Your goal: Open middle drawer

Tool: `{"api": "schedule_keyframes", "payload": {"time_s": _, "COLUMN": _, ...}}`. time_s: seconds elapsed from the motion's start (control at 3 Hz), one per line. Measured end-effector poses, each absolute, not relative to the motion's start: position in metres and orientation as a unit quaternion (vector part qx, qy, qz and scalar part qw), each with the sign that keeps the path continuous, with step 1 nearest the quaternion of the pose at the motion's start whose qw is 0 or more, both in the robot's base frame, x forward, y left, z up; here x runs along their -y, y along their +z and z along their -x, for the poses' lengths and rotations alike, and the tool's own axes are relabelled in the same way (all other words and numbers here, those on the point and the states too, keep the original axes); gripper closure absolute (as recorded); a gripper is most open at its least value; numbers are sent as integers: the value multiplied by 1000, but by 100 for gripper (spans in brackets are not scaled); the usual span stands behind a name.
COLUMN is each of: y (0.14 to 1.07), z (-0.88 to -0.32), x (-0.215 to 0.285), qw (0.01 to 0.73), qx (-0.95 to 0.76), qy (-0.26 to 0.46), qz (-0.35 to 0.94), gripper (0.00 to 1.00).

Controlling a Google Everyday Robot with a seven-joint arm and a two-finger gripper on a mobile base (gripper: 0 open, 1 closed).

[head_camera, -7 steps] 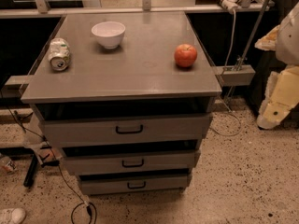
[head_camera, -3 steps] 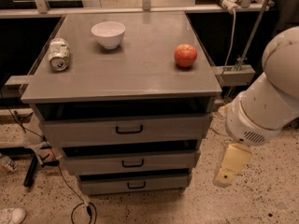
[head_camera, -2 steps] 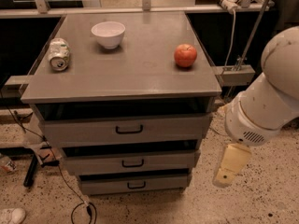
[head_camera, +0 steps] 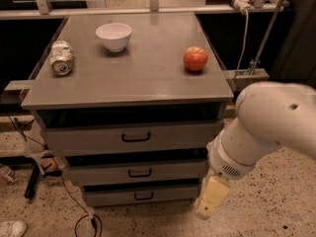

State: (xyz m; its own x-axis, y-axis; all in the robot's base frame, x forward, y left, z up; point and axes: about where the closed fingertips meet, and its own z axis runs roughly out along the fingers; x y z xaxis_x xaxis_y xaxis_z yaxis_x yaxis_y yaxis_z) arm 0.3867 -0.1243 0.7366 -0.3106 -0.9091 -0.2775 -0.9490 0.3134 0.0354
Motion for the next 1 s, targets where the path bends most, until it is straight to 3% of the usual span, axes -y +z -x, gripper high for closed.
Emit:
{"api": "schedule_keyframes", "payload": {"time_s": 0.67, "y": 639, "z": -402, "x": 72, "qw": 94, "qx": -840, "qy": 148, "qz": 514, "gripper": 0}}
{"api": "schedule_keyframes", "payload": {"time_s": 1.0, "y": 640, "z": -402, "x": 72, "qw": 95, "qx": -843, "qy": 148, "qz": 508, "gripper": 0}}
